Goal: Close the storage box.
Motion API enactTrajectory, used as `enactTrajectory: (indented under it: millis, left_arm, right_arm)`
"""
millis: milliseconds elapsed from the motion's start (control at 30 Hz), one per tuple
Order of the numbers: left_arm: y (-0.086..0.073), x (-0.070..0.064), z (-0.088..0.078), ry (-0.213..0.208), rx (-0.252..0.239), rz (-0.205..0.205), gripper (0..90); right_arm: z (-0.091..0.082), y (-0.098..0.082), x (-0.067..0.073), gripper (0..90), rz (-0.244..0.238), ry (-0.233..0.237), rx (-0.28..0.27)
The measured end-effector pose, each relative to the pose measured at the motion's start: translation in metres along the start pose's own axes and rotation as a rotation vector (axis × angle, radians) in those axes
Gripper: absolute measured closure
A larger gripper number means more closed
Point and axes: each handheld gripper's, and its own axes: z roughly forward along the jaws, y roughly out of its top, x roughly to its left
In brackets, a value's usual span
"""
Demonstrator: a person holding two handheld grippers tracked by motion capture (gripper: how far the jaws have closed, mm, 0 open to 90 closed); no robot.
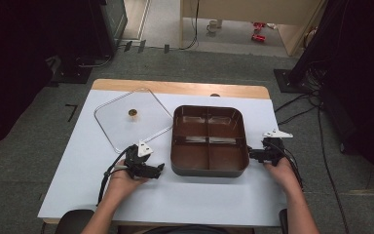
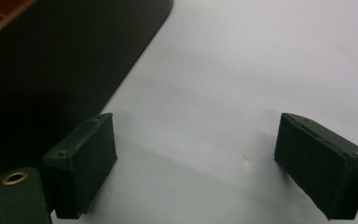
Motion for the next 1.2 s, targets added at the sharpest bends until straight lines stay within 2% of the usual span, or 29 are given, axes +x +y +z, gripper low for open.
enactTrajectory:
  millis: [33,167,233,300,367,533,733,1000,1100,1200]
  left_arm:
    - [0.001,0.000,0.000,0.001,0.011,-0.008,8.9]
    - [0.008,0.000,0.000,-0.002,0.059,0.005,9.5]
    - [0.009,0.000,-0.001,-0.014,0.062,0.015,13.3]
    - [0.012,0.000,-0.002,-0.006,0.074,0.021,14.4]
    - [0.014,-0.001,-0.003,-0.029,0.080,0.010,15.3]
    - [0.022,0.001,-0.007,-0.063,0.070,0.004,15.9]
    - [0.029,0.009,-0.013,-0.049,0.028,0.000,22.1]
    - [0.042,0.024,-0.013,-0.067,0.031,-0.016,23.2]
    - [0.046,0.030,-0.014,-0.057,0.027,-0.022,23.4]
    - [0.049,0.039,-0.014,-0.061,0.014,-0.051,23.1]
  right_arm:
    - [0.000,0.000,0.000,12.2,0.000,0.000,0.000]
    - [0.000,0.000,0.000,12.2,0.001,0.000,0.000]
    - [0.000,0.000,0.000,12.2,0.001,0.000,0.000]
    - [0.000,0.000,0.000,12.2,0.000,0.000,0.000]
    - [0.000,0.000,0.000,12.2,0.001,0.000,0.000]
    - [0.000,0.000,0.000,12.2,0.001,0.000,0.000]
    - [0.000,0.000,0.000,12.2,0.001,0.000,0.000]
    - [0.000,0.000,0.000,12.2,0.001,0.000,0.000]
    - [0.000,0.000,0.000,12.2,0.001,0.001,0.000]
    - [0.000,0.000,0.000,12.2,0.002,0.001,0.000]
